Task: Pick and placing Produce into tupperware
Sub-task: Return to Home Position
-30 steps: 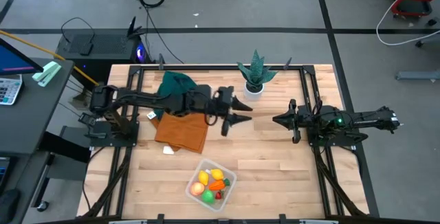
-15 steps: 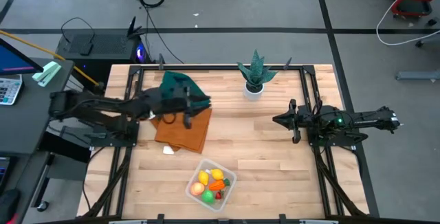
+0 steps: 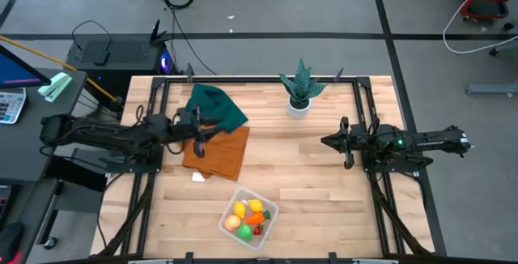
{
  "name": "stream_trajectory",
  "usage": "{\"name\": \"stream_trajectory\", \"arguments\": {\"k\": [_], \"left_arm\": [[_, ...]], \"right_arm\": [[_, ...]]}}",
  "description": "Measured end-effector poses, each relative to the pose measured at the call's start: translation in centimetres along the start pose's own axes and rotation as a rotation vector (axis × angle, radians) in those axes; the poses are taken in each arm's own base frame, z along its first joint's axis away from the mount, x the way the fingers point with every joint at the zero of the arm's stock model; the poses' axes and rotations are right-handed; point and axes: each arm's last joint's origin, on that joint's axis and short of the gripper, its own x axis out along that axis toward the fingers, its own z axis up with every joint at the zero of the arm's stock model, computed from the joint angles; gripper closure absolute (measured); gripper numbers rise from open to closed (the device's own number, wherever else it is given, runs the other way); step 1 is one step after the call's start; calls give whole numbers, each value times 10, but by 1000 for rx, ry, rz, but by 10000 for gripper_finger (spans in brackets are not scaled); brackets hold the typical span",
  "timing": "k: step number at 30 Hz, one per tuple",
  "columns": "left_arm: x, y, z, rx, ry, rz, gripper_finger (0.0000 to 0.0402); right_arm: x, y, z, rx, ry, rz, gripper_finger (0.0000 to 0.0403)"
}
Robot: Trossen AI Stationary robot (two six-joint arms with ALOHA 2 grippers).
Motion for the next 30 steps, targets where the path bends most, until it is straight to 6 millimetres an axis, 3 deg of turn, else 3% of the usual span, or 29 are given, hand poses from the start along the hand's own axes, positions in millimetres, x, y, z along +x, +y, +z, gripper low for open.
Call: {"name": "stream_trajectory", "arguments": {"k": [14, 30], "left_arm": [[-35, 7, -22, -25, -3, 10, 284], [-40, 8, -25, 10, 19, 19, 291]], "right_arm": [[0, 0, 0, 0, 1, 0, 402], [0, 0, 0, 0, 1, 0, 402]]}}
